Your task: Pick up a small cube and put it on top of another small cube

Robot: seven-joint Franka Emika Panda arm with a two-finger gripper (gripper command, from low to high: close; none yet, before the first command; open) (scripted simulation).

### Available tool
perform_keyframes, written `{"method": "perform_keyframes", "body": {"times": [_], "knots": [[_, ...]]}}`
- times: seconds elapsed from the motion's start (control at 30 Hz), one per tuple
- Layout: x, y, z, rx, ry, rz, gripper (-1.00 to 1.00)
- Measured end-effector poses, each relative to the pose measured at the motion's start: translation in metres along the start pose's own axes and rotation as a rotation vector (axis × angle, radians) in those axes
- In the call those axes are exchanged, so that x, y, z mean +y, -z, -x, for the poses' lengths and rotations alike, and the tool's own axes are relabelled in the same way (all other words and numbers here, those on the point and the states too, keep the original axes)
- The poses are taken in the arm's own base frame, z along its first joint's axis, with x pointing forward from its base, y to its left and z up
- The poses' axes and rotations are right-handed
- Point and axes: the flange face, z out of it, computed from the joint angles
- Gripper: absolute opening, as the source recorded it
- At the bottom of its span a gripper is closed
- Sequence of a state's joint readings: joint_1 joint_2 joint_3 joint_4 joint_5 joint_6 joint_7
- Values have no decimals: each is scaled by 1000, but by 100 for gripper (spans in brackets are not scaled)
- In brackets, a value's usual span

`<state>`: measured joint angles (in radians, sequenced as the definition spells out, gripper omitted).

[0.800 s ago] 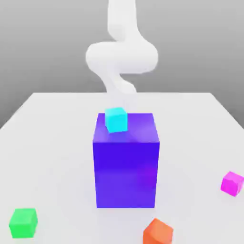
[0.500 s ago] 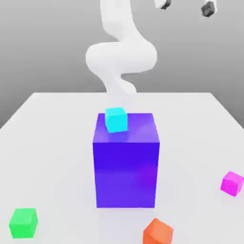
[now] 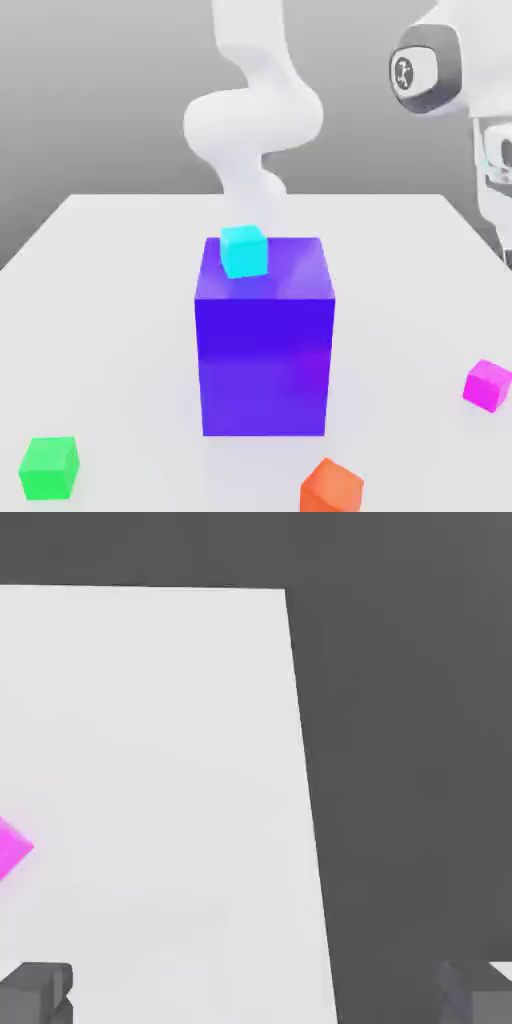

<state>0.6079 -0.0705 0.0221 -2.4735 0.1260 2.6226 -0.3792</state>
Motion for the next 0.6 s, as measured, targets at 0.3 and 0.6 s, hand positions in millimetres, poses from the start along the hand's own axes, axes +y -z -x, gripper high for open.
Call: {"method": "perform_keyframes", "body": {"times": [0.3,0.6], "knots": [[-90,-121,36,-188,549,-64,0],[-106,-200,61,-222,653,-77,-100]]}}
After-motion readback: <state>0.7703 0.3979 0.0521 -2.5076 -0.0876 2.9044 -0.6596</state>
